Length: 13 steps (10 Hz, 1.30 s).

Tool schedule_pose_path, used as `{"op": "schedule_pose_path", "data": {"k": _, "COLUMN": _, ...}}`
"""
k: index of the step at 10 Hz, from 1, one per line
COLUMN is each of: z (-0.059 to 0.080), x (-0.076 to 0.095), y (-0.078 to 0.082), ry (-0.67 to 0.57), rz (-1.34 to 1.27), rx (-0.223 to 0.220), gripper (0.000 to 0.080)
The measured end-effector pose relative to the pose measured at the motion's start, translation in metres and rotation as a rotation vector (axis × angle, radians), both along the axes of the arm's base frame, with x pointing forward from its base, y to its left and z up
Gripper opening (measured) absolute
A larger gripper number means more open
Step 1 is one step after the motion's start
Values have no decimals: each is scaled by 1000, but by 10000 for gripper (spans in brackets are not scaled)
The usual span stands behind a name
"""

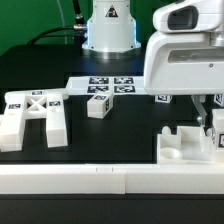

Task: Assemble chair

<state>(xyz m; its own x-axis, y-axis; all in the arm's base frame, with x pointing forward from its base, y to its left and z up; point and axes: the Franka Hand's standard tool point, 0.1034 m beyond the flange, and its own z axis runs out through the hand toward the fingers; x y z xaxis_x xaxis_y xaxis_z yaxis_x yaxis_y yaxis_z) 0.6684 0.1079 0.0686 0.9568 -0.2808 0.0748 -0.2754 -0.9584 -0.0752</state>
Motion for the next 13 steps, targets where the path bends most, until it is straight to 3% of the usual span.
{"op": "schedule_pose_path", "data": {"k": 6, "z": -1, "x": -1, "y": 6, "ry": 29, "rz": -479, "rx": 53, "gripper": 288}}
{"op": "schedule_pose_path", "data": {"k": 9, "z": -1, "x": -1, "y": 7, "ry": 30, "rz": -505, "rx": 55, "gripper": 288}}
{"op": "schedule_pose_path", "data": {"k": 11, "z": -1, "x": -1, "y": 6, "ry": 26, "rz": -432, "rx": 48, "gripper": 528}}
{"op": "schedule_pose_path", "data": {"k": 12, "z": 0, "x": -1, "y": 6, "ry": 21, "rz": -349, "rx": 40, "gripper": 612}}
{"op": "schedule_pose_path", "data": {"k": 13, "z": 0, "x": -1, "y": 5, "ry": 14, "rz": -240, "rx": 29, "gripper": 612}}
